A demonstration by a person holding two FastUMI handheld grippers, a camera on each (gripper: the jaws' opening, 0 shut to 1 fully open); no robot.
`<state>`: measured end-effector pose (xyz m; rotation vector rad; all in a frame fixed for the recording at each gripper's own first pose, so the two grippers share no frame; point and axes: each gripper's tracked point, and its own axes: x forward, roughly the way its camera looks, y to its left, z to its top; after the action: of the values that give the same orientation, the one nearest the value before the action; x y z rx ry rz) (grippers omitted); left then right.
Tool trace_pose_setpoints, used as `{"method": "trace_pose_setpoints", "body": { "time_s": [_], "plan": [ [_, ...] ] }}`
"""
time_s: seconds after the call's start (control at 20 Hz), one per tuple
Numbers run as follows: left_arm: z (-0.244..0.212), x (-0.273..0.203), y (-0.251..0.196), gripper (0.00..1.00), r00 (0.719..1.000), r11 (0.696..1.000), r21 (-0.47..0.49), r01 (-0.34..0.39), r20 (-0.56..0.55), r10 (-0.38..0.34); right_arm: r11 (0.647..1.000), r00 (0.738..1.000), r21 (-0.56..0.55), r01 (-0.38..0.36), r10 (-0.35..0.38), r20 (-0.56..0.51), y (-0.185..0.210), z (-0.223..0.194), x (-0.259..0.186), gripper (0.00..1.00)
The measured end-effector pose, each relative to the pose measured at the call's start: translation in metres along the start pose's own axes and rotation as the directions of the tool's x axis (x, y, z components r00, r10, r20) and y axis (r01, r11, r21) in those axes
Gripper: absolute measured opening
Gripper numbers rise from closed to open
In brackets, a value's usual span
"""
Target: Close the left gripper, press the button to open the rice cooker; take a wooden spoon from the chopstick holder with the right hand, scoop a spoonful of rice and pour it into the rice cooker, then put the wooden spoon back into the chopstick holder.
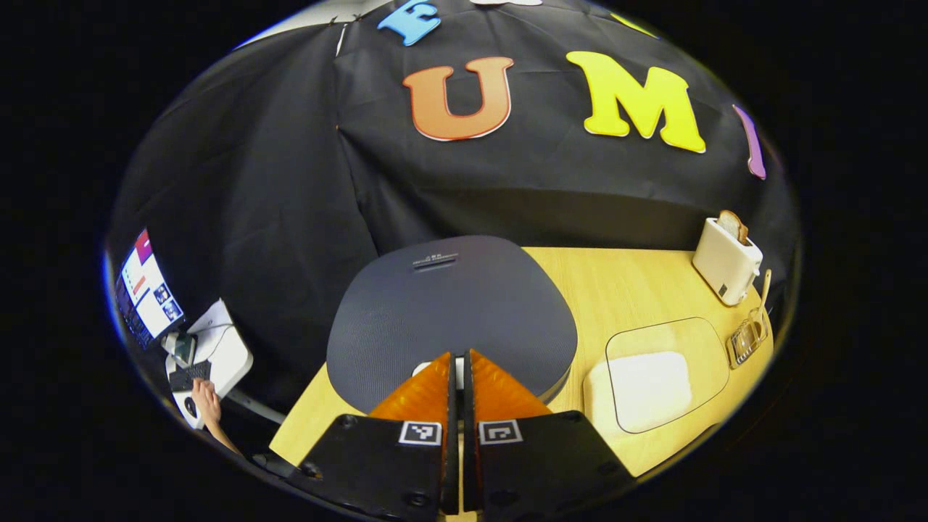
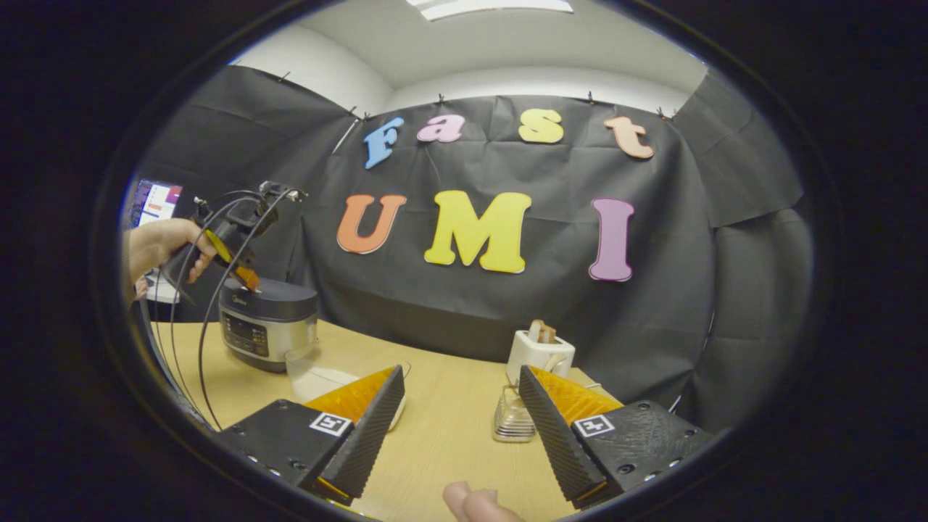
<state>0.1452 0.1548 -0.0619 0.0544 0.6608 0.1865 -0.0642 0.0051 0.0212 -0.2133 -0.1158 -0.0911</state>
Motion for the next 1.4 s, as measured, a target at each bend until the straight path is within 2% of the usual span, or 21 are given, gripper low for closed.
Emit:
{"method": "trace_pose_setpoints", "body": {
  "time_s": [0.25,0.3,0.5,0.75,0.9,1.0,1.2,1.3,1.35,1.4],
  "plan": [
    [0.001,-0.002,0.000,0.05,1.000,0.999,-0.038,-0.002,-0.018,0.001,0.996,0.993,-0.030,0.080,-0.077,0.093,-0.013,0.021,-0.009,0.97],
    [0.000,-0.003,-0.001,0.05,0.999,0.999,-0.054,0.006,-0.035,-0.008,0.995,0.991,-0.035,0.089,-0.085,0.099,-0.015,0.022,-0.009,0.95],
    [0.010,-0.011,0.000,0.04,0.998,0.994,-0.111,0.022,-0.059,-0.029,0.995,0.993,-0.048,0.083,-0.079,0.091,-0.015,0.022,-0.009,0.97],
    [0.050,-0.052,0.011,0.04,0.996,0.997,-0.074,-0.018,0.088,0.024,0.998,0.997,-0.034,0.056,-0.054,0.056,-0.014,0.015,-0.006,0.95],
    [0.061,-0.085,-0.015,0.04,0.992,0.992,-0.098,0.074,0.110,-0.063,0.997,0.996,-0.003,0.082,-0.081,0.047,-0.024,0.014,-0.006,0.95],
    [0.070,-0.099,-0.015,0.04,0.985,0.994,-0.077,0.082,0.159,-0.069,0.994,0.994,0.034,0.102,-0.103,0.031,-0.033,0.012,-0.005,0.97],
    [0.069,-0.119,-0.022,0.06,0.976,0.996,-0.044,0.082,0.208,-0.071,0.989,0.996,0.116,0.091,-0.090,-0.018,-0.045,0.004,-0.001,0.95],
    [0.064,-0.126,-0.027,0.12,0.968,0.994,-0.065,0.089,0.241,-0.071,0.987,0.995,0.125,0.098,-0.096,-0.021,-0.053,0.004,-0.001,0.97],
    [0.061,-0.130,-0.033,0.13,0.964,0.992,-0.064,0.108,0.251,-0.089,0.986,0.995,0.132,0.101,-0.098,-0.024,-0.056,0.004,-0.001,0.95],
    [0.057,-0.135,-0.036,0.14,0.960,0.991,-0.061,0.117,0.264,-0.097,0.986,0.995,0.140,0.095,-0.092,-0.027,-0.056,0.003,-0.001,0.97]
  ]
}}
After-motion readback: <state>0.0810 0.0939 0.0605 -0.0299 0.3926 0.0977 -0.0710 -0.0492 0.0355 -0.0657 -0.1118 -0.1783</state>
